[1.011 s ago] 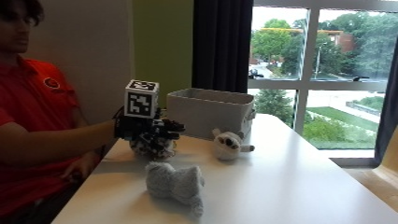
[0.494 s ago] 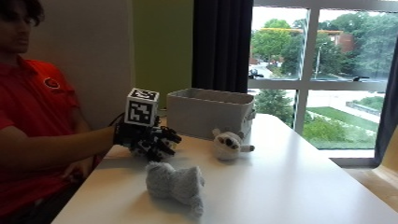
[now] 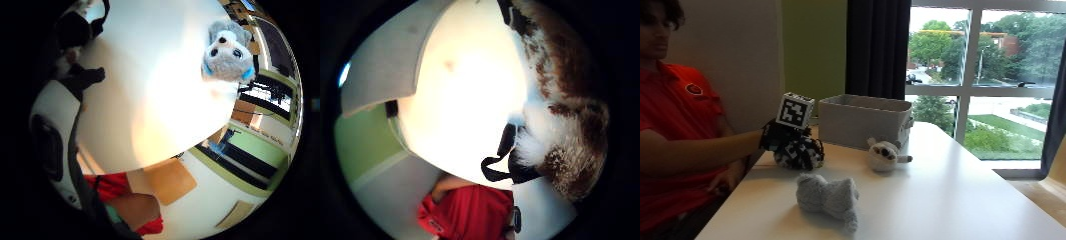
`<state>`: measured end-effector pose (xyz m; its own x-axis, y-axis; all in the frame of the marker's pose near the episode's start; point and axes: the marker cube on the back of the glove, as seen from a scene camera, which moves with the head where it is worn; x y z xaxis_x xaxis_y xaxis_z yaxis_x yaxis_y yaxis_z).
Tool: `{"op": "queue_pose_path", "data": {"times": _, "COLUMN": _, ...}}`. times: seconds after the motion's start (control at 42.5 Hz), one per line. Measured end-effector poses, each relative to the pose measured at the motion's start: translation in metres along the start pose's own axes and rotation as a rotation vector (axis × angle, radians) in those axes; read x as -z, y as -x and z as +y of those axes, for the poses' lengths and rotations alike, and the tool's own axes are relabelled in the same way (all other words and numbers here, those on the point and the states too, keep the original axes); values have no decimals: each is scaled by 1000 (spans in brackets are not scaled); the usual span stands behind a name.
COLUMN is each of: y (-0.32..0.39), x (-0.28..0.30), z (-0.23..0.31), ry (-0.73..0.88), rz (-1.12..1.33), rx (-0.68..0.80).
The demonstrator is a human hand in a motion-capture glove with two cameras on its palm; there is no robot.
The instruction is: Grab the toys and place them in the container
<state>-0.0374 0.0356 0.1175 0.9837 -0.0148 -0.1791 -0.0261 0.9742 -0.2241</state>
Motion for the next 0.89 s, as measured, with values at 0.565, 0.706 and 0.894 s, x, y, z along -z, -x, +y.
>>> {"op": "queue_pose_path", "data": {"times": 0.565, "y": -15, "x": 6, "z": -33, "ry": -313, "rz": -131, "rx": -28}}
{"op": "queue_pose_path", "data": {"times": 0.706, "y": -16, "x": 13, "z": -42, "ry": -302, "rz": -150, "rx": -14}}
{"op": "queue_pose_path", "data": {"times": 0.894, "y": -7, "x": 38, "z": -56, "ry": -315, "rz": -154, "rx": -23}}
